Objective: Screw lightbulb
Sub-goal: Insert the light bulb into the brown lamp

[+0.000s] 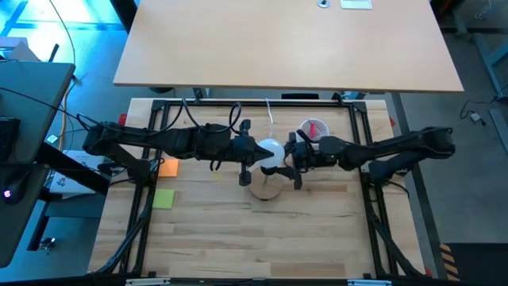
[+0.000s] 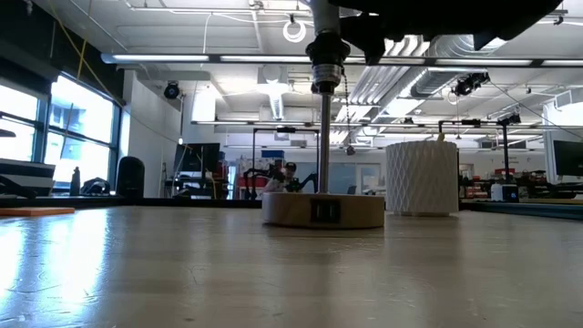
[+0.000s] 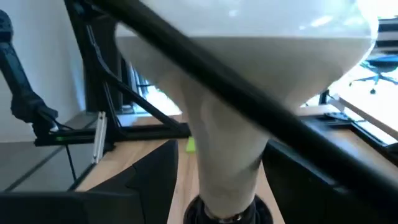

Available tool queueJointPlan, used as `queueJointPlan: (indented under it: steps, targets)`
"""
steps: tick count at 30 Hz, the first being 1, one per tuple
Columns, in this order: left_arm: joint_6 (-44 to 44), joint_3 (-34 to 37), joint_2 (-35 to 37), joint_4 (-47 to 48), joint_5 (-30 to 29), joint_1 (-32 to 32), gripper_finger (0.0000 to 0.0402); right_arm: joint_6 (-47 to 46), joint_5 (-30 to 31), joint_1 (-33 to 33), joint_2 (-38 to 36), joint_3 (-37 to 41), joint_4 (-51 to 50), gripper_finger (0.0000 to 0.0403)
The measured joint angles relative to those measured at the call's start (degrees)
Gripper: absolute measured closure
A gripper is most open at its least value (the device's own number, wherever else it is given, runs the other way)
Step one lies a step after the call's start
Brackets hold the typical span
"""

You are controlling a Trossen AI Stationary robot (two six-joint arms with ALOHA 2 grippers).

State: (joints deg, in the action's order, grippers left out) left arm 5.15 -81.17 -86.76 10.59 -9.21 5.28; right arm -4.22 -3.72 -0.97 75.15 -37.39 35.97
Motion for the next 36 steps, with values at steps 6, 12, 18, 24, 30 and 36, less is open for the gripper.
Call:
queueJointPlan:
  steps: [6,12,18,24,30,36]
  targets:
    - [0.0,0.0,0.0,0.0,0.1,-0.02,0.0401,2.78,-0.4,0.58,2.55,-1.51,2.08,0.0204]
    - [0.01,0.0,0.0,-0.4,0.42,0.09,0.0401,4.39,-0.2,0.2,3.16,-2.94,1.52,0.0265]
    - [-0.19,0.02,1.69,0.07,-0.52,0.43,0.0401,6.27,3.04,-0.89,3.13,-2.94,1.93,0.0265]
    - [-0.58,0.0,5.32,0.63,-1.08,0.46,0.0401,7.15,3.68,-1.84,3.3,-2.94,2.68,0.0265]
    - [-2.38,-0.04,6.69,4.27,-2.31,0.42,0.0401,4.26,7.27,-1.26,5.34,-3.05,5.28,0.0265]
    - [-3.07,-0.05,6.6,7.61,-6.64,0.9,0.0401,7.4,4.6,-1.34,5.99,-3.08,10.72,0.0265]
